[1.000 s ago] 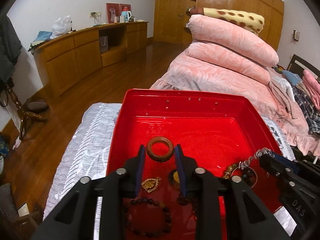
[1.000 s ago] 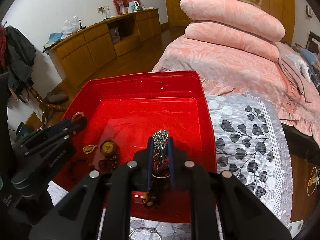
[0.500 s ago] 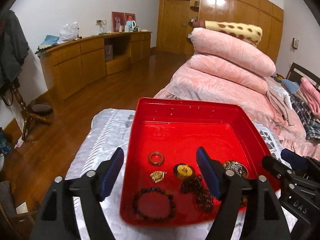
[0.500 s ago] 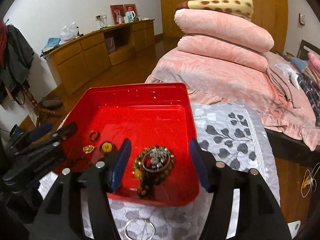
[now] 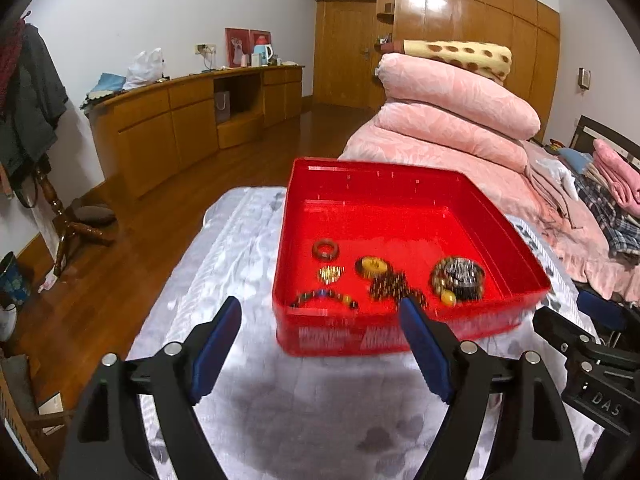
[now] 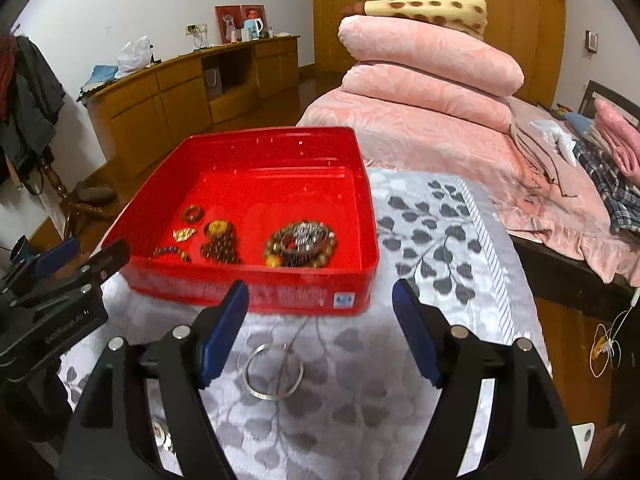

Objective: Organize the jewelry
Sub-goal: 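Grasp the silver hoop ring with the right gripper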

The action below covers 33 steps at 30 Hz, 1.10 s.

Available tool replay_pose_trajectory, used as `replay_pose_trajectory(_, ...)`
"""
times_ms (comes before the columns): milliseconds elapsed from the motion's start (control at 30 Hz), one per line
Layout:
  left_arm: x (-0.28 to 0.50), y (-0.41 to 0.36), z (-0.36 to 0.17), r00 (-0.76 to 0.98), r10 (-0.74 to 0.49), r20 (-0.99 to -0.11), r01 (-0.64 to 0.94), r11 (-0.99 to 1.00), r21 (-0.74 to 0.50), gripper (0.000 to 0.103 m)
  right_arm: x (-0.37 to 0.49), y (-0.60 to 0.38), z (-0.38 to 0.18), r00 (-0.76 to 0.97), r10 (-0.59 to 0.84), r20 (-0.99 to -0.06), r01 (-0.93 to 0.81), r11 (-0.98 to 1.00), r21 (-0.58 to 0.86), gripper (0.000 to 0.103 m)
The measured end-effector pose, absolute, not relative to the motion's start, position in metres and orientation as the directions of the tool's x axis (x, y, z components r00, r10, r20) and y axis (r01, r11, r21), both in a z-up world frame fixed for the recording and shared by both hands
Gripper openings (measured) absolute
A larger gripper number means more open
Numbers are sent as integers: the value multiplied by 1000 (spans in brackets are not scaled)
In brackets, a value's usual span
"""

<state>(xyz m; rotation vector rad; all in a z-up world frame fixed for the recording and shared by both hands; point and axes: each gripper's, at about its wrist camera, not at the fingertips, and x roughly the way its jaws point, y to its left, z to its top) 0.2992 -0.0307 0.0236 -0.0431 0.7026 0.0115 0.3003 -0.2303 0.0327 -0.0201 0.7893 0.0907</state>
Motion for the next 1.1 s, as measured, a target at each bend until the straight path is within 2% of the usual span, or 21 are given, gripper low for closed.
replay_pose_trajectory(600, 246, -10, -14, 710, 7, -704, -35, 999, -25, 80, 258, -239, -5, 640, 41, -767, -36, 999, 24, 72)
replay_pose_trajectory(800, 226, -5, -23, 695, -10, -718, -28, 999, -40, 80, 237, -233, -21, 618, 86, -781, -77, 996, 48, 72)
replay_pose_trajectory(933, 221, -4, -24, 697, -3, -717, -35, 999, -39, 80, 235, -234, -27, 605, 105, -790, -89, 994, 65, 65)
replay_pose_trajectory(1100, 229, -3, -29, 674, 1, -738, -50, 998, -44, 80, 246, -230, -26, 603, 132, -787, -104, 991, 87, 63)
